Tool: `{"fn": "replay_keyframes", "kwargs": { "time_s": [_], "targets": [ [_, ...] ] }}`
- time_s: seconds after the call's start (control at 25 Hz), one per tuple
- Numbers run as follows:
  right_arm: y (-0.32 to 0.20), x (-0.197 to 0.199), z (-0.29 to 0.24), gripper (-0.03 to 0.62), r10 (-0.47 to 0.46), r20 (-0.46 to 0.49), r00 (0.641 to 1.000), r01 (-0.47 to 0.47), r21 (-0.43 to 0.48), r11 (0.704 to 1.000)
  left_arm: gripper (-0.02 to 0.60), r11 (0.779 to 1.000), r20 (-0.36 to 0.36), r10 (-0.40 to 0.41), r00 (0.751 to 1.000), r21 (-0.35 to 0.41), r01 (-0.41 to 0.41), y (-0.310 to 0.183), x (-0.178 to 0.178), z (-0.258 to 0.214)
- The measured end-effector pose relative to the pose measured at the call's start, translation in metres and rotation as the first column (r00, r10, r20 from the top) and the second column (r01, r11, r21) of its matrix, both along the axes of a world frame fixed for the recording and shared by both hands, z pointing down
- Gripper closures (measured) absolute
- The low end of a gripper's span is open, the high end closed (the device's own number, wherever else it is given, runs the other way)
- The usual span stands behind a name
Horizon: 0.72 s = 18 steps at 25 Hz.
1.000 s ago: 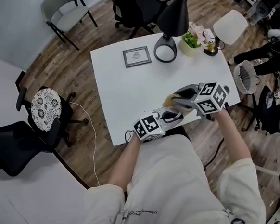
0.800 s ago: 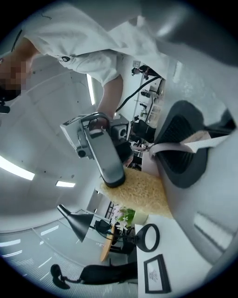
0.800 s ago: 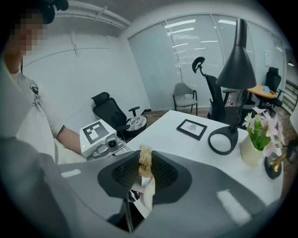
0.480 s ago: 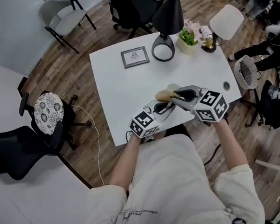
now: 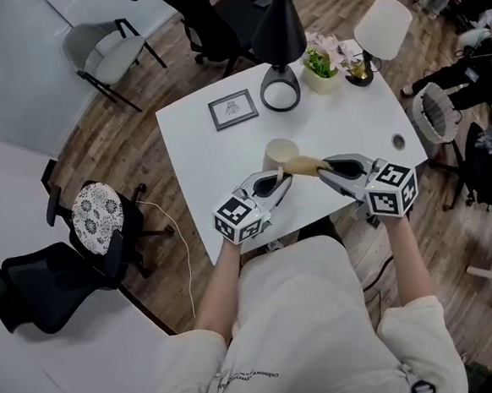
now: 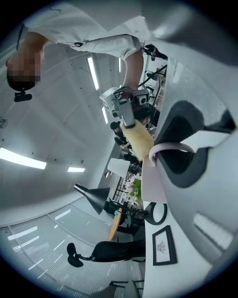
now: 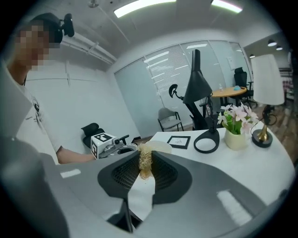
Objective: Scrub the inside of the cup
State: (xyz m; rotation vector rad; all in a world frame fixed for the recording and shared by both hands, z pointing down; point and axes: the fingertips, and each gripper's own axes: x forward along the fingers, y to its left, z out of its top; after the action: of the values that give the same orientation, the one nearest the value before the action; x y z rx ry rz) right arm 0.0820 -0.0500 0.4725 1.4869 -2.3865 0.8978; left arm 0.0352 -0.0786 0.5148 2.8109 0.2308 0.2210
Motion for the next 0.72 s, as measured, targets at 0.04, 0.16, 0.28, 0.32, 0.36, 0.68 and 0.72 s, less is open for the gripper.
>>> {"fn": "replay_keyframes", "kwargs": {
  "time_s": [0.04,0.16,0.28,0.32,0.36,0.68,0.72],
  "targets": [
    [0.002,0.0,0.002,0.499,0.014,0.03,0.999,-0.014,0.002,1.0,0.569,1.0,0.002,0.001,1.0,0.009,-0.001,-0.001,-0.001,-0.001],
    [0.006,-0.002,0.002,0.499,0.021,0.077,0.997,-0.022,0.015,1.0,0.569,1.0,0.0,-0.002,1.0,0.016,0.002,-0.002,-0.004,-0.003],
    [0.01,-0.004,0.007,0.499,0.001,0.063,0.998,-0.002,0.01,1.0,0.569,1.0,-0.017,-0.015,1.0,0.002,0.016,-0.007,-0.006,-0.008],
    [0.011,-0.002,0.008,0.499,0.005,0.062,0.998,-0.006,0.011,1.0,0.569,1.0,-0.02,-0.012,1.0,0.003,0.012,-0.008,-0.006,-0.01],
    [0.011,-0.001,0.01,0.499,0.013,0.066,0.998,-0.014,0.014,1.0,0.569,1.0,-0.021,-0.003,1.0,0.007,0.004,-0.007,-0.007,-0.012],
    [0.016,0.011,0.035,0.499,0.097,-0.011,0.995,-0.098,-0.022,0.995,0.571,0.998,-0.073,0.058,0.996,-0.004,-0.058,0.002,-0.012,-0.032],
    [0.014,0.014,0.038,0.499,0.127,-0.02,0.992,-0.127,-0.02,0.992,0.571,0.998,-0.074,0.069,0.995,0.001,-0.069,0.004,-0.012,-0.033]
  ]
}}
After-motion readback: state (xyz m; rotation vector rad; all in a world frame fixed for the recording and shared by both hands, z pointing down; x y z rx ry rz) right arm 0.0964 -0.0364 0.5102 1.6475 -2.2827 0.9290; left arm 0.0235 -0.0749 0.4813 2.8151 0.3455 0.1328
